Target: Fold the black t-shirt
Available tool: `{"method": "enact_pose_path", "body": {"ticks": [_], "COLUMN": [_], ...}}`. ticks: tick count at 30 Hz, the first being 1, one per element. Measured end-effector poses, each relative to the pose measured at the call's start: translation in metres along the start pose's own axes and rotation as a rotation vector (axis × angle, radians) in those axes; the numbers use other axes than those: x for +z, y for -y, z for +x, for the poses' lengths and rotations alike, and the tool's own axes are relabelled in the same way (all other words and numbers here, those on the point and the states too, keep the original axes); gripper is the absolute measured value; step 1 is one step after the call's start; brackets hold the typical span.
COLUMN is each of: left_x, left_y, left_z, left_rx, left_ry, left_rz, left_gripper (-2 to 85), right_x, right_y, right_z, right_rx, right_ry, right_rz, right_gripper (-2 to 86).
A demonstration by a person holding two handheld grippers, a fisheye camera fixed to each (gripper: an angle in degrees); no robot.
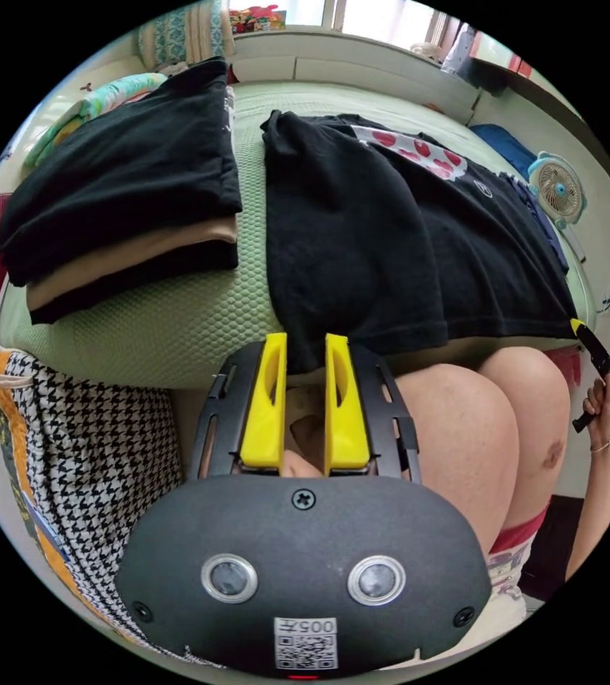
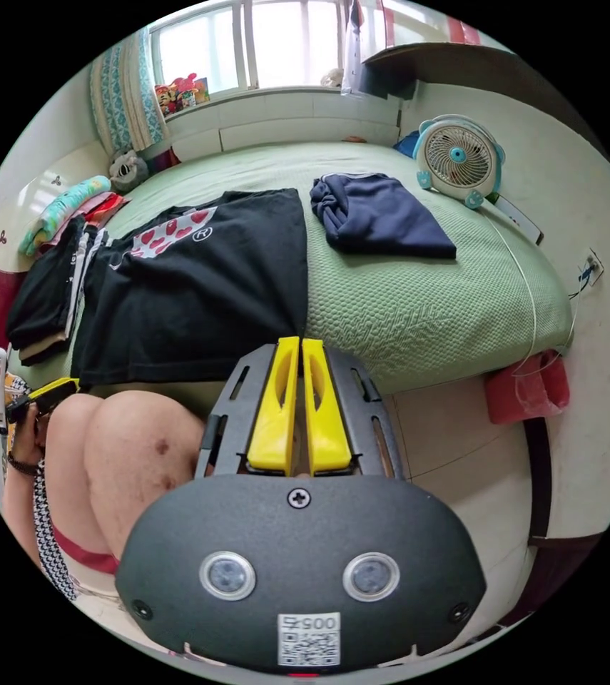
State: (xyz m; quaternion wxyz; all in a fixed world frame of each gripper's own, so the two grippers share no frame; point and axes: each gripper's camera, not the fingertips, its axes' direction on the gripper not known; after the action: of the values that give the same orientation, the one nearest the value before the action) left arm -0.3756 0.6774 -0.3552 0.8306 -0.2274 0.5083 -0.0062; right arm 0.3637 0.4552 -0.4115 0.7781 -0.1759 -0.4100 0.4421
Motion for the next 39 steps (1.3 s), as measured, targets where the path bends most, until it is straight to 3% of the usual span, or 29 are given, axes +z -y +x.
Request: {"method": "enact_pose_path", "body": {"ticks": [6,15,22,27,39], "left_x": [-0.054,-0.221,-0.334,-0.394,-0.452], "left_y": [-0.006,-0.050,-0.119,-0.178,-0.245], "left_z": [-0.001,-0.020,-0.042,-0.058,-0.097], "left_rx": [0.044,0.055,0.047,0.010,-0.051], "left_ry": [-0.033,-0.073,-0.075,-0.137,-0.215], "left_rz": [-0.007,0.271,0.404,0.420,0.396], "left_gripper": [3.1,1.4,1.2,1.1,1.1], "right_x": [-0.014,-0.125,-0.227,-0.302,-0.351], "right_y": [-0.021,-0.021,-0.042,-0.082,-0.133], "right_z": [-0.003,0.021,0.033,0.045,0.058], "right_rx": [-0.065,-0.013,-0.013,-0.012,0.016], "right_ry": [-0.029,0.113,0.091,0.108,0.087], "right_rz": [-0.020,0.090,0.164,0.199,0.166], "right_gripper": [-1.6,-1.6,-1.6,-1.6,-1.5]}}
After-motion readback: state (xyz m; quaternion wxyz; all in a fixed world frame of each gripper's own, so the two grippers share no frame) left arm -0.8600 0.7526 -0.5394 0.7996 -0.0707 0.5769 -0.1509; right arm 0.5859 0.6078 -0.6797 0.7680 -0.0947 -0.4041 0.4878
